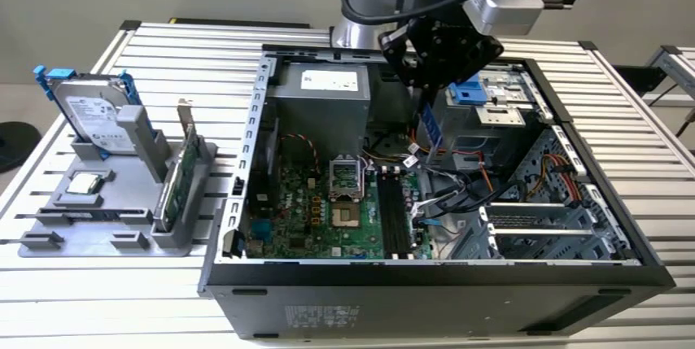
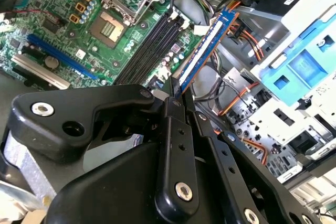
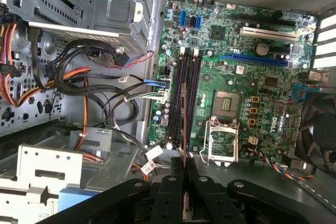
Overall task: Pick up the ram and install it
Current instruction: 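Insert the ram into the slot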
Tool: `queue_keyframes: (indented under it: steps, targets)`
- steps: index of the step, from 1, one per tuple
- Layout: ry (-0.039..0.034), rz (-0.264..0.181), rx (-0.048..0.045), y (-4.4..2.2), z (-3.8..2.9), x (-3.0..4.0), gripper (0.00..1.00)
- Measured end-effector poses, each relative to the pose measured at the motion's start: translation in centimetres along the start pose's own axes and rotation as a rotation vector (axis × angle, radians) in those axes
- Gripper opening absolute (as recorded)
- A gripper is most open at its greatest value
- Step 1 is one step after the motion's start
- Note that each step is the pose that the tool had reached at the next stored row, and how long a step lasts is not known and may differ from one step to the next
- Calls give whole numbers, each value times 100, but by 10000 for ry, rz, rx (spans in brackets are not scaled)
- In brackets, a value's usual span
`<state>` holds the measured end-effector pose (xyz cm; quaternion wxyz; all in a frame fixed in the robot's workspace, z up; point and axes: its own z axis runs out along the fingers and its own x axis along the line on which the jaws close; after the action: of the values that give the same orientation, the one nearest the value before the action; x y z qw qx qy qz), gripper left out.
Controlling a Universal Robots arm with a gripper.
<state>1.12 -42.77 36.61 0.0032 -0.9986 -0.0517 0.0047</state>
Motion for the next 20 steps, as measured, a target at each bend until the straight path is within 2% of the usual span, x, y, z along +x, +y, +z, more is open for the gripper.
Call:
queue_keyframes:
  steps: [20]
  targets:
    - [1,0,0,1,73,9,0]
